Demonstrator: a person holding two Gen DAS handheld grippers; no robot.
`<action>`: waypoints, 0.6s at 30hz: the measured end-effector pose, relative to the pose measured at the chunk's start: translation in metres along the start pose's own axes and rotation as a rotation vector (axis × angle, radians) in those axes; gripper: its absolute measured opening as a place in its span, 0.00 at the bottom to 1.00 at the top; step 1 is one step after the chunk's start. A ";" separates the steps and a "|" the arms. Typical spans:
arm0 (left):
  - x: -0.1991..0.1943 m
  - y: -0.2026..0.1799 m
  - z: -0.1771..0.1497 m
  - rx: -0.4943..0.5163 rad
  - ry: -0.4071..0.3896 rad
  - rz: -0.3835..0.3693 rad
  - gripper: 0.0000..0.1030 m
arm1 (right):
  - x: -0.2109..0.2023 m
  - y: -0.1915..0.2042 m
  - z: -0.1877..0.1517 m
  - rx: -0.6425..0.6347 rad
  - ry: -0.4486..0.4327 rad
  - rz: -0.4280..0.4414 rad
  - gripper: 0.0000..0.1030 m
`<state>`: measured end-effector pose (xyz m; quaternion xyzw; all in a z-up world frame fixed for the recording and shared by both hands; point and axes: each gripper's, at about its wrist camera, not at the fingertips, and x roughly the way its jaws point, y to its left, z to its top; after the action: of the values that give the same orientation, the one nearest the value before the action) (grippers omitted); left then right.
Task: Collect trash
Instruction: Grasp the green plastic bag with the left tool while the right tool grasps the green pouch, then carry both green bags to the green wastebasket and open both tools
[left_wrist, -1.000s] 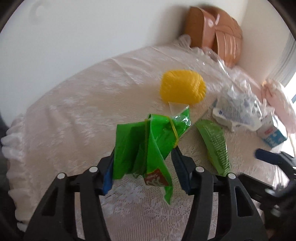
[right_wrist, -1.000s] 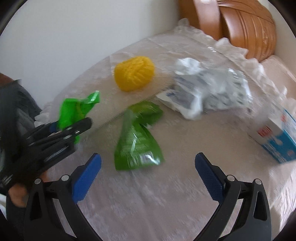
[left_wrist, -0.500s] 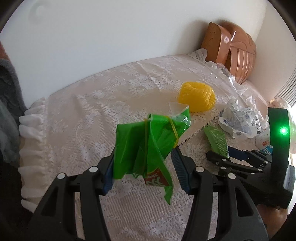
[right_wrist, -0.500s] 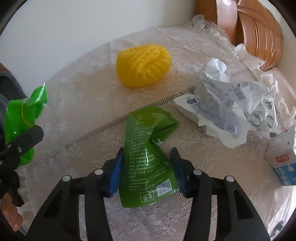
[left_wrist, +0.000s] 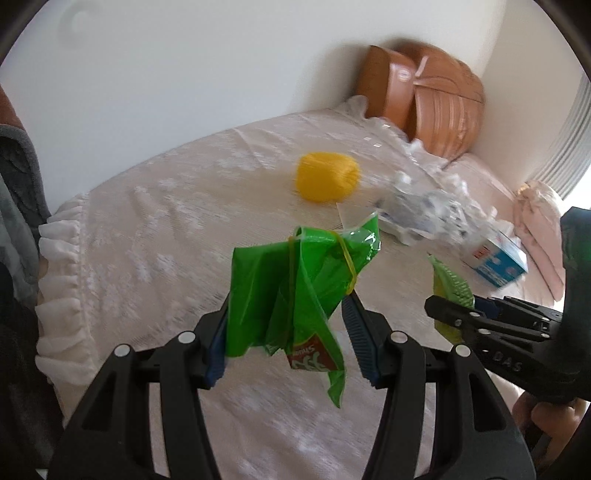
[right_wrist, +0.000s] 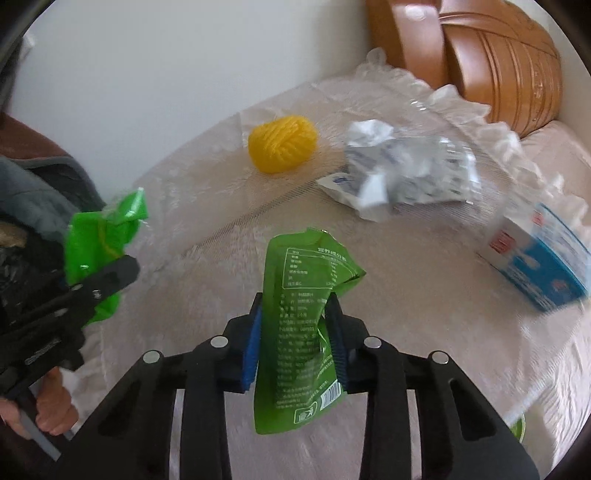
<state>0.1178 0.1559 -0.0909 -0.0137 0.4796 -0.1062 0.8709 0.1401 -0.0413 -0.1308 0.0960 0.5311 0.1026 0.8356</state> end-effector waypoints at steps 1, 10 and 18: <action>-0.002 -0.004 -0.002 0.003 0.000 -0.005 0.53 | -0.010 -0.005 -0.006 0.002 -0.011 0.002 0.27; -0.022 -0.059 -0.027 0.063 0.000 -0.054 0.53 | -0.059 -0.044 -0.046 0.061 -0.063 0.030 0.27; -0.046 -0.129 -0.041 0.181 -0.022 -0.136 0.53 | -0.106 -0.090 -0.091 0.135 -0.114 -0.015 0.27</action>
<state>0.0375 0.0423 -0.0581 0.0313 0.4562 -0.2078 0.8647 0.0199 -0.1521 -0.1007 0.1540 0.4890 0.0547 0.8568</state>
